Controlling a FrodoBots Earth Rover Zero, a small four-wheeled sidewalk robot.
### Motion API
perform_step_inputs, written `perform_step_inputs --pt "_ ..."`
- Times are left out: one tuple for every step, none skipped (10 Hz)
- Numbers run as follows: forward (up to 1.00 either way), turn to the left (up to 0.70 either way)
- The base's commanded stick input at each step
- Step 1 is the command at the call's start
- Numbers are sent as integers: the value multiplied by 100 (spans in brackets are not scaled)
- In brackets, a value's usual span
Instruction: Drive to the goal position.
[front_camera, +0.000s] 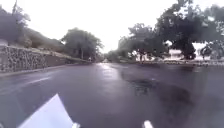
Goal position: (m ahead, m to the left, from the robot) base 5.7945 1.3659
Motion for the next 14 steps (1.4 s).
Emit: perform_step_inputs --pt "50 -50" --pt "50 -12" --pt "50 -1" --pt "50 0" --pt "50 0" --pt "50 -6" --pt "50 -48" --pt "50 -50" --pt "50 -50" --pt "50 -9" --pt "50 0" --pt "50 0" --pt "50 0" --pt "50 0"
